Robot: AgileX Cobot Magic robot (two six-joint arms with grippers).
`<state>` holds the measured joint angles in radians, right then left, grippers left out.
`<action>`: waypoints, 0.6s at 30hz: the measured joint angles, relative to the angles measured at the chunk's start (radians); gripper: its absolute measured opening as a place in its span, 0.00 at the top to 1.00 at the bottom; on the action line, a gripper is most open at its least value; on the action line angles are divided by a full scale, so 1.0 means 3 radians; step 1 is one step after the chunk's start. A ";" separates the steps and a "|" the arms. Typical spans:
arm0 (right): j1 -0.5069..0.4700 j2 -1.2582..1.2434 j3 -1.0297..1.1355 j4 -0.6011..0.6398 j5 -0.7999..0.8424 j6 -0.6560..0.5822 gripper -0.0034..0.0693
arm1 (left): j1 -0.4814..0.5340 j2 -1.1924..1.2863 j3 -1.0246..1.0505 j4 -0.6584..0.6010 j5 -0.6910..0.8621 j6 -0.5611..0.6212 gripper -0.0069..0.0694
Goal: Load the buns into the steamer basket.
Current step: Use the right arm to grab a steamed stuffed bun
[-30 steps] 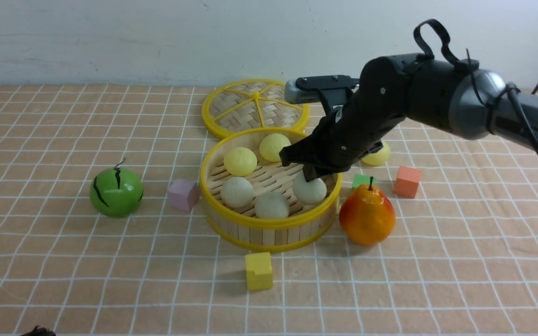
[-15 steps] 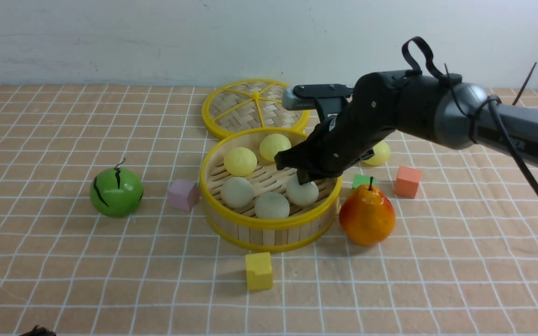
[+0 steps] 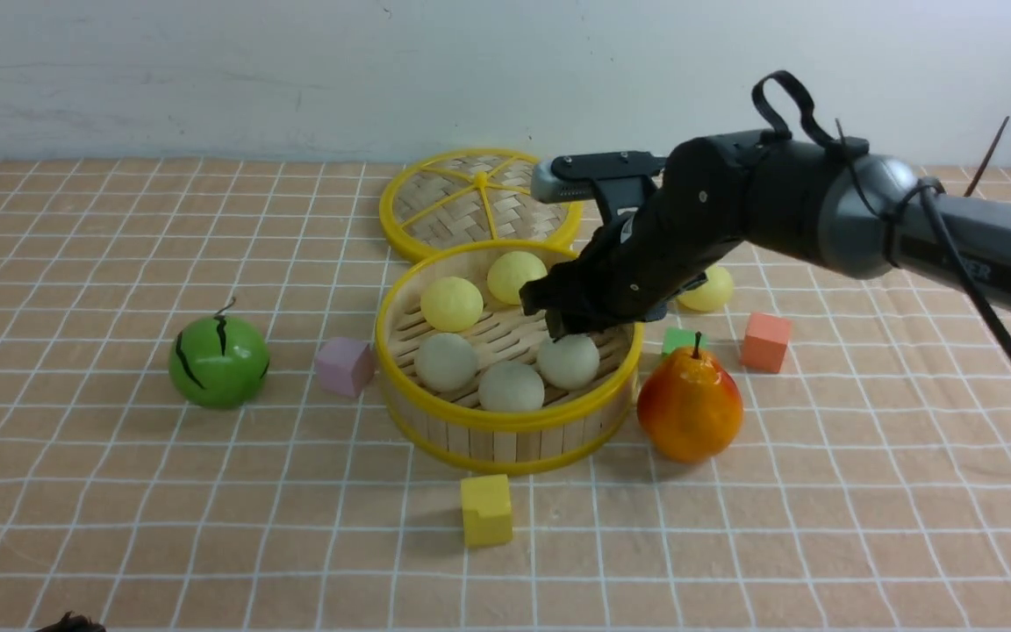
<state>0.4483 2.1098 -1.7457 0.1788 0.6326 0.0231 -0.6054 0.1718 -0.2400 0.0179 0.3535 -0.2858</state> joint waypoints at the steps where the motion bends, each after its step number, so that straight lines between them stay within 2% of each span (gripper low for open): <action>1: 0.0000 -0.0113 0.0000 -0.0055 0.0030 0.0000 0.38 | 0.0000 0.0000 0.0000 0.0000 0.0000 0.0000 0.85; 5: -0.0067 -0.0350 -0.0006 -0.0256 0.0099 0.0012 0.37 | 0.0000 0.0000 0.0000 0.0000 0.0000 0.0000 0.84; 9: -0.0345 -0.0383 -0.0034 -0.0444 0.0258 0.0151 0.45 | 0.0000 0.0000 0.0000 0.0000 0.0000 0.0000 0.84; 14: -0.0626 -0.0096 -0.0185 -0.0424 0.0520 0.0188 0.49 | 0.0000 0.0000 0.0000 0.0000 0.0000 0.0000 0.84; 18: -0.0724 0.0095 -0.0394 -0.0352 0.0608 0.0185 0.49 | 0.0000 0.0000 0.0000 0.0000 0.0000 0.0000 0.83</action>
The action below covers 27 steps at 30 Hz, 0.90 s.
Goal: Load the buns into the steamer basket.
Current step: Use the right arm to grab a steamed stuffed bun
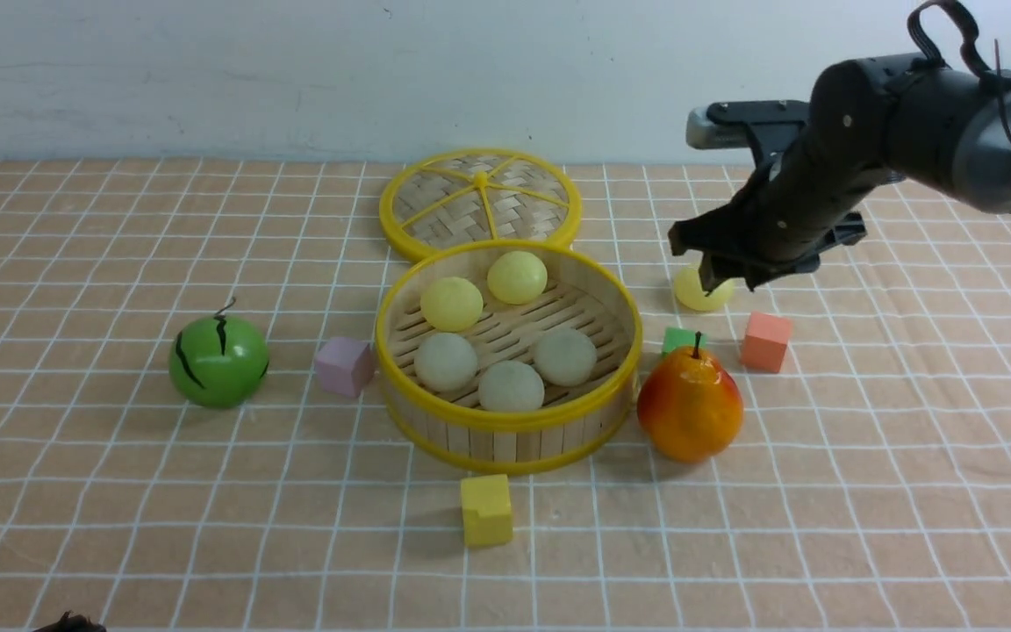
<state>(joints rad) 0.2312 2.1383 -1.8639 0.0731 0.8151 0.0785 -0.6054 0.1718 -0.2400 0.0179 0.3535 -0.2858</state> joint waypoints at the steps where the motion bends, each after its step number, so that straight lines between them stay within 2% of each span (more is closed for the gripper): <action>1: -0.0007 0.0040 -0.0053 0.0004 0.0000 0.0000 0.49 | 0.0000 0.0000 0.0000 0.0000 0.0000 0.0000 0.83; 18: -0.0017 0.0812 -0.0901 -0.0289 -0.0324 0.0050 0.49 | 0.0000 0.0000 0.0000 0.0000 0.0000 0.0000 0.82; 27: -0.0146 0.0878 -0.0974 -0.0279 -0.0468 0.0153 0.49 | 0.0000 0.0000 0.0000 0.0000 0.0000 0.0000 0.82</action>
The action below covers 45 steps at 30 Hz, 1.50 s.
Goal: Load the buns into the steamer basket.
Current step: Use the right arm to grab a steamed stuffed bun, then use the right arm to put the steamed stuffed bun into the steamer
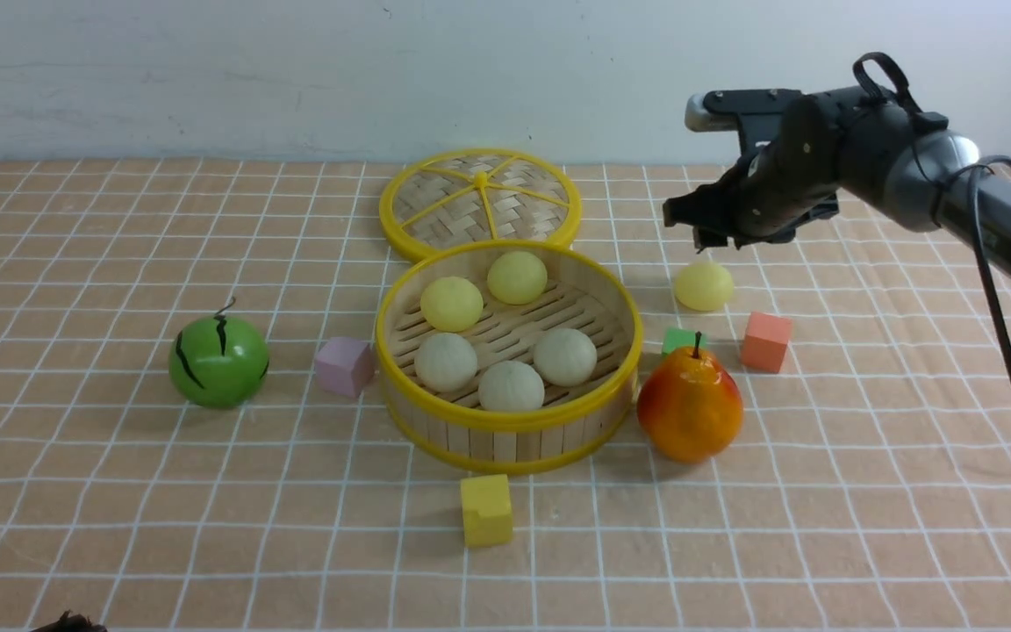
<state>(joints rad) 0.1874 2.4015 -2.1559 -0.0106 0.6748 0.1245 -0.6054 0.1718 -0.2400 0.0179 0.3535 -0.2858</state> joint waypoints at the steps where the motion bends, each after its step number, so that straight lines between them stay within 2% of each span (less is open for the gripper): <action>1: 0.0000 0.0000 0.0000 0.0000 0.0000 0.0000 0.49 | 0.0000 0.0000 0.0000 0.0000 0.0000 0.0000 0.82; 13: -0.0003 0.0132 0.0000 0.0118 -0.0098 0.0000 0.51 | 0.0000 0.0000 0.0000 0.0000 0.0000 0.0000 0.81; 21: -0.0003 0.0163 0.0000 0.0120 -0.0092 -0.0003 0.72 | 0.0000 0.0000 0.0000 0.0000 0.0000 0.0000 0.80; 22: -0.0003 0.0163 0.0000 0.0127 -0.0083 -0.0014 0.80 | 0.0000 0.0000 0.0000 0.0000 0.0000 0.0000 0.80; 23: -0.0003 0.0163 0.0000 0.0127 -0.0079 -0.0019 0.81 | 0.0000 0.0000 0.0000 0.0000 0.0000 0.0000 0.80; 24: -0.0003 0.0163 0.0000 0.0127 -0.0060 -0.0046 0.88 | 0.0000 0.0000 0.0000 0.0000 0.0000 0.0000 0.79; 27: -0.0003 0.0152 0.0000 0.0131 -0.0015 -0.0094 0.95 | 0.0000 0.0000 0.0000 0.0000 0.0000 0.0000 0.79; 32: 0.0000 0.0073 0.0000 0.0194 0.0153 -0.0209 0.95 | 0.0000 0.0000 0.0000 0.0000 0.0000 0.0000 0.78; 37: 0.0007 -0.0248 0.0003 0.0427 0.0322 -0.0465 0.95 | 0.0000 0.0000 0.0000 0.0000 0.0000 0.0000 0.78; 41: 0.0018 -0.0567 0.0000 0.0747 0.0472 -0.0731 0.95 | 0.0000 0.0000 0.0000 0.0000 0.0000 0.0000 0.78; 44: 0.0120 -0.0757 0.0044 0.1146 0.0686 -0.1016 0.95 | 0.0000 0.0000 0.0000 0.0000 0.0000 0.0000 0.78; 45: 0.0129 -0.0757 0.0044 0.1146 0.0694 -0.1030 0.95 | 0.0000 0.0000 0.0000 0.0000 0.0000 0.0000 0.78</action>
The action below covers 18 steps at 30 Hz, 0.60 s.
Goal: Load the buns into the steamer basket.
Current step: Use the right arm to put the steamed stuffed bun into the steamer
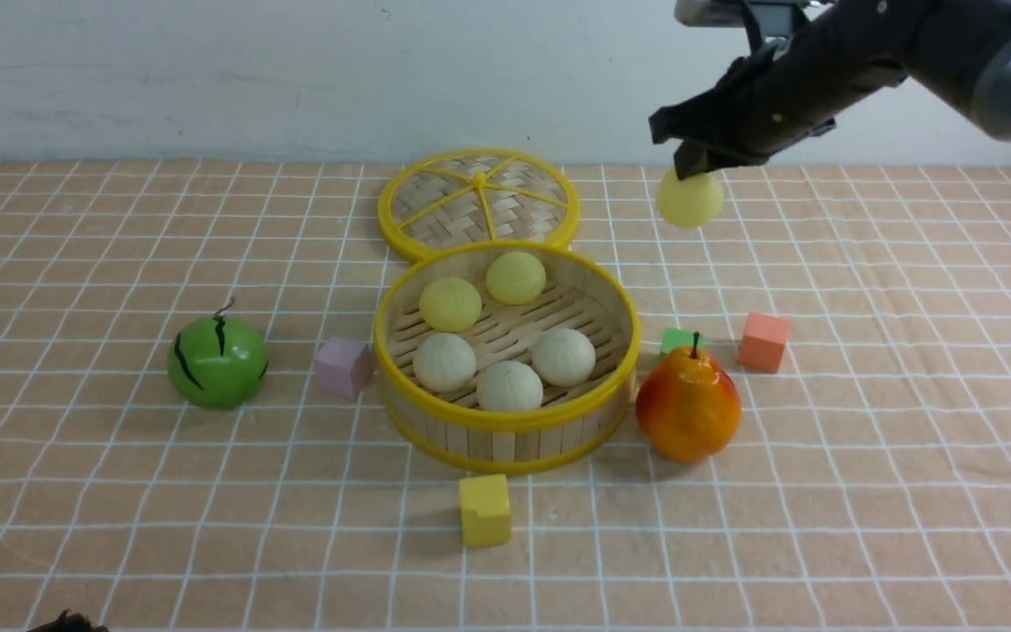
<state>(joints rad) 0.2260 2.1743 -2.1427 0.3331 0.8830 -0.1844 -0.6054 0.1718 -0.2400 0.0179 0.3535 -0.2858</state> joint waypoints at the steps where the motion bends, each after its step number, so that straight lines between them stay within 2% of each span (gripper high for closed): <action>1: 0.0084 -0.0016 0.0096 0.0230 0.0040 -0.0114 0.95 | 0.0000 0.0000 0.0000 0.0000 0.0000 0.0000 0.78; 7: 0.0346 0.0007 0.0443 0.0597 -0.0188 -0.0324 0.95 | 0.0000 0.0000 0.0000 0.0000 0.0000 0.0000 0.77; 18: 0.0437 0.0168 0.0487 0.0683 -0.0518 -0.0335 0.95 | 0.0000 0.0000 0.0000 0.0000 0.0000 0.0000 0.76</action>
<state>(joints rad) 0.3571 2.2246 -1.9965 0.5380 0.7276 -0.2849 -0.6054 0.1718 -0.2400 0.0179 0.3535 -0.2858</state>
